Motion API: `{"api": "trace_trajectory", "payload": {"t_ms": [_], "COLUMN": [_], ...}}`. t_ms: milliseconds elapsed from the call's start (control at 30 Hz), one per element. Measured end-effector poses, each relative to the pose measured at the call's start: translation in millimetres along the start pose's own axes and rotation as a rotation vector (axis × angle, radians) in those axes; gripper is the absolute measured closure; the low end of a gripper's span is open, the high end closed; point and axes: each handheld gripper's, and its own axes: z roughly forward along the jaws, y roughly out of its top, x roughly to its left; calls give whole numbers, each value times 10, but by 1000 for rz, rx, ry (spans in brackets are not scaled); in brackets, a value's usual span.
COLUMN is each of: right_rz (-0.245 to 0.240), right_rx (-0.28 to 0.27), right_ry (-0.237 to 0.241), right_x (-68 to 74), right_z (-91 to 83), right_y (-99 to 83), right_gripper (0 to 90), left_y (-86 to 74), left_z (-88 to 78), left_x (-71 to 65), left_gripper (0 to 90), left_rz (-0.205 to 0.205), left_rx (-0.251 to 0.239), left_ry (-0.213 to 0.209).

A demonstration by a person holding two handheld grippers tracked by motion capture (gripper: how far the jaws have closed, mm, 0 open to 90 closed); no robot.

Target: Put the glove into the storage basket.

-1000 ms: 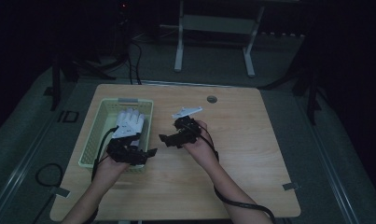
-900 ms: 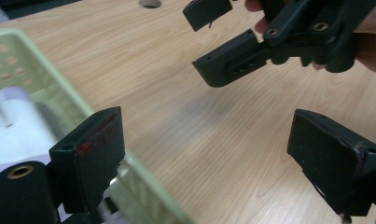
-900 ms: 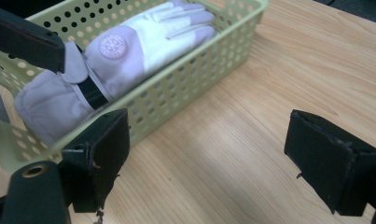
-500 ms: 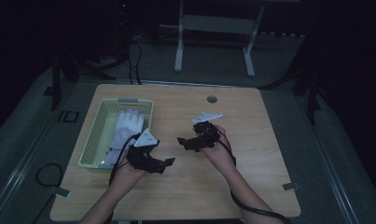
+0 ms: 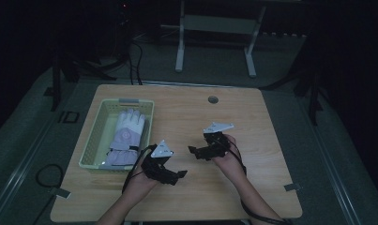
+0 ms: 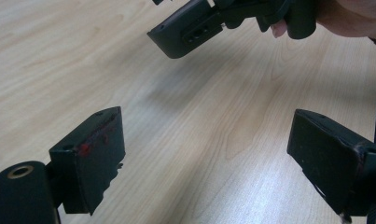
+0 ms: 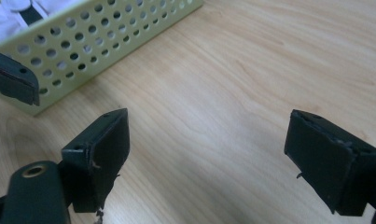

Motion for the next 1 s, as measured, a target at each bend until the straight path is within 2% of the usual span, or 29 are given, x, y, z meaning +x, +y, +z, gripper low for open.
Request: {"api": "trace_trajectory", "payload": {"t_ms": [133, 267, 400, 533, 633, 733, 1000], "right_rz": [-1, -3, 10, 3, 7, 20, 11], "right_rx": [-15, -25, -12, -14, -14, -18, -29], "right_ry": [-10, -19, -15, -29, -28, -23, -41], "right_x": [-30, -45, -78, -96, -100, -129, -168], "right_z": [1, 25, 70, 103, 103, 101, 40], "right_y": [-134, -255, -388, -494, -509, -593, -704], "right_gripper": [139, 137, 137, 129, 129, 129, 129], "left_y": [-33, -78, -129, -185, -210, -256, -325], "left_z": [90, 174, 239, 306, 330, 359, 409], "left_x": [-28, -67, -70, -90, -106, -111, -133], "left_gripper": [112, 112, 112, 112, 112, 112, 112], "left_rz": [6, 31, 22, 25, 27, 18, 10], "left_rx": [8, 16, 18, 25, 29, 12, -1], "left_ry": [-15, -18, -32, -27, -29, -36, -45]}}
